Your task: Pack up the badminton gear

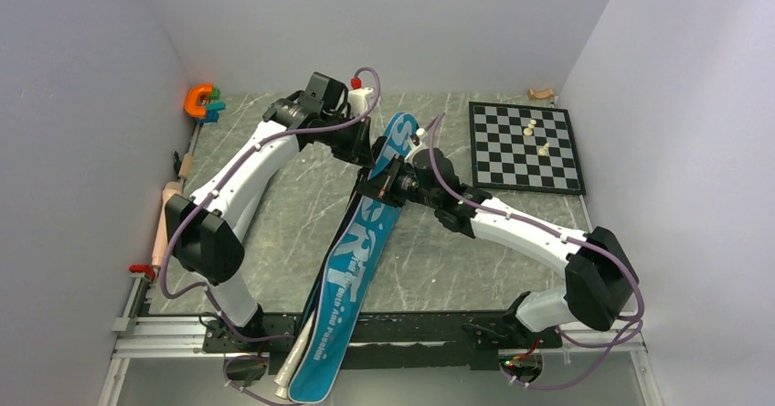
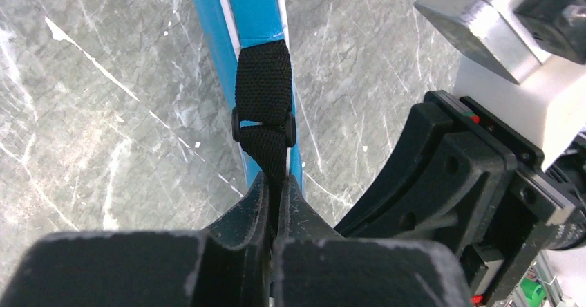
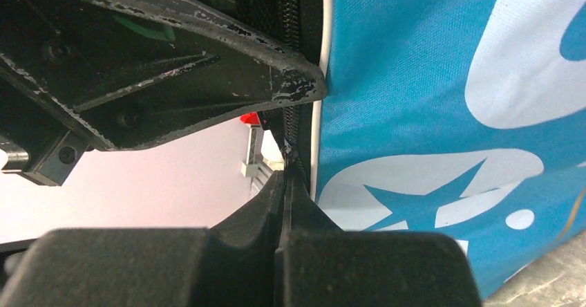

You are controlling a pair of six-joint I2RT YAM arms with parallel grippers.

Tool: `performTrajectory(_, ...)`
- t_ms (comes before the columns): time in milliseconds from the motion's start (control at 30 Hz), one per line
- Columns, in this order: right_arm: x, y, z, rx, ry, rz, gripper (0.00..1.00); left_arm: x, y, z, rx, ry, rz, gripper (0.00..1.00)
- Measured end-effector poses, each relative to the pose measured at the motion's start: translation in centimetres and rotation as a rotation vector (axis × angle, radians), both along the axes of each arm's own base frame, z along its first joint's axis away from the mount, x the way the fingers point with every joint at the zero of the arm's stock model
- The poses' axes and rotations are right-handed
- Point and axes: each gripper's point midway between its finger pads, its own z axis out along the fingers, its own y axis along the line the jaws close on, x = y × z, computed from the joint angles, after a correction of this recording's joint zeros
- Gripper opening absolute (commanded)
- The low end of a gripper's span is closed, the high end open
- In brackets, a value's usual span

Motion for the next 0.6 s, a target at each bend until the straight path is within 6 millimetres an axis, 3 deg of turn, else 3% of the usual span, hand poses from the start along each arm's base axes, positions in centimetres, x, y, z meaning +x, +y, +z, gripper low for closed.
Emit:
performTrajectory(367,1.2,1.2,0.3,-0.081,-0.042,0.043,0.00,1.4,1.7,1.0,0.075,-0.020,0.098,0.00)
performTrajectory(567,1.2,0.5,-0.2,-0.156,-0.086,0.091,0.00,1.7,2.5,0.8,0.122,-0.025,0.150,0.00)
performTrajectory(600,1.2,0.3,-0.2,-0.160,-0.091,0.095,0.07,1.7,2.5,0.8,0.124,-0.026,0.158,0.00)
